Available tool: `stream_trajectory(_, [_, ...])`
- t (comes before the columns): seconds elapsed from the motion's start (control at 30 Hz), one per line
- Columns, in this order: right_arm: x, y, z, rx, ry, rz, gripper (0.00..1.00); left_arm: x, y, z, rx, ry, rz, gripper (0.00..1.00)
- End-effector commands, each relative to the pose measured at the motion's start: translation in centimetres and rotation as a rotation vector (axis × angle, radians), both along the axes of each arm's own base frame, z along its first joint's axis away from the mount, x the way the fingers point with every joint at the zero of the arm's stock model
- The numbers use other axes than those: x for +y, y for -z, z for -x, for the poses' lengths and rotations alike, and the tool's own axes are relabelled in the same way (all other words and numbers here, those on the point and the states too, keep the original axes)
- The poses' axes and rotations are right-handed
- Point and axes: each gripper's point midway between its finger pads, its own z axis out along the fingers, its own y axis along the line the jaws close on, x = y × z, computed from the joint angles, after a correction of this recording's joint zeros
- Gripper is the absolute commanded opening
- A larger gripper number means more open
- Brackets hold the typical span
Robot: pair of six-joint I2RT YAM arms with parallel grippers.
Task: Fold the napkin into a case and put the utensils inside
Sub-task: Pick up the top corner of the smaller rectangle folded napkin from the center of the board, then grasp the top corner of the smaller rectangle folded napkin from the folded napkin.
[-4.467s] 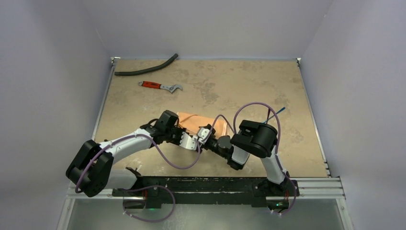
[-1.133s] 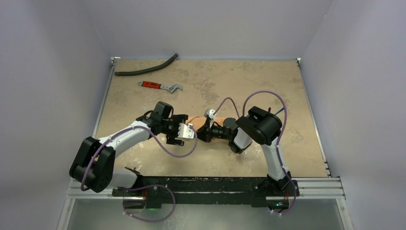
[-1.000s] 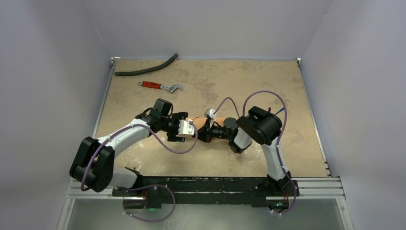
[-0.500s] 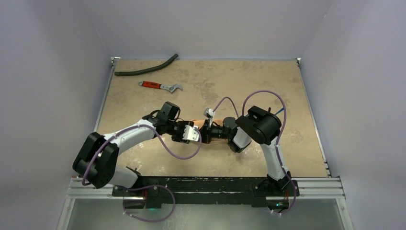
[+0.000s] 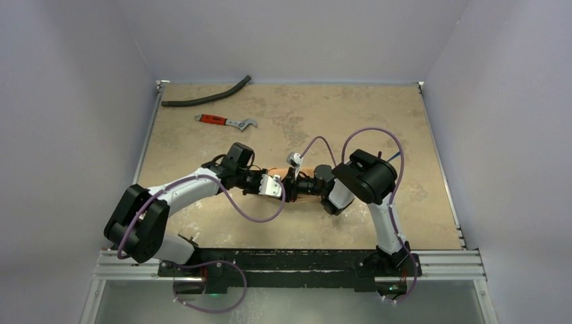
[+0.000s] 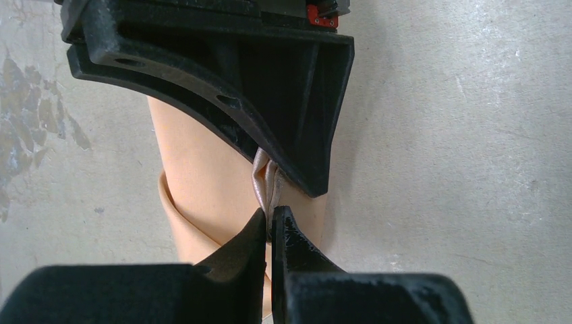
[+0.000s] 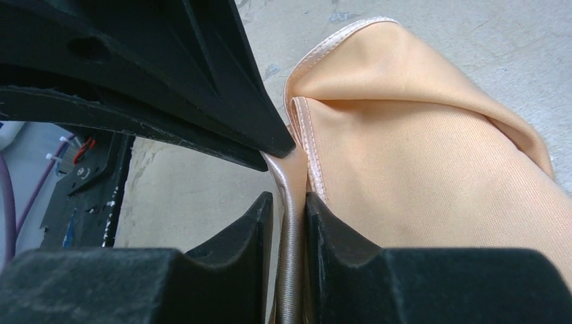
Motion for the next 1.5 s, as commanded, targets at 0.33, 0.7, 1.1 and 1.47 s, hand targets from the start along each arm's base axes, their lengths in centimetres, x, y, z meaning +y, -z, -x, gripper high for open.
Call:
stream_trajectory(0.33, [-0.2, -13.5, -0.3, -0.55, -0.007, -0.395, 0.35, -0.4, -1.2, -0.6, 0.007, -0.053, 0.041, 0.0])
stream_trajectory(0.7, [0.2, -13.4, -0.9, -0.513, -0.041, -0.406, 0.0, -0.3, -1.9, -1.1, 0.024, -0.112, 0.065, 0.0])
stream_trajectory(1.1, [-0.3, -11.4, -0.8, -0.395, -0.047, -0.374, 0.0, 0.6, -4.4, -3.0, 0.069, -0.319, 0.112, 0.49])
stream_trajectory(1.47, [-0.1, -9.0, -0.9, -0.248, -0.054, -0.336, 0.0, 1.7, -2.5, -6.1, 0.077, -0.541, 0.101, 0.48])
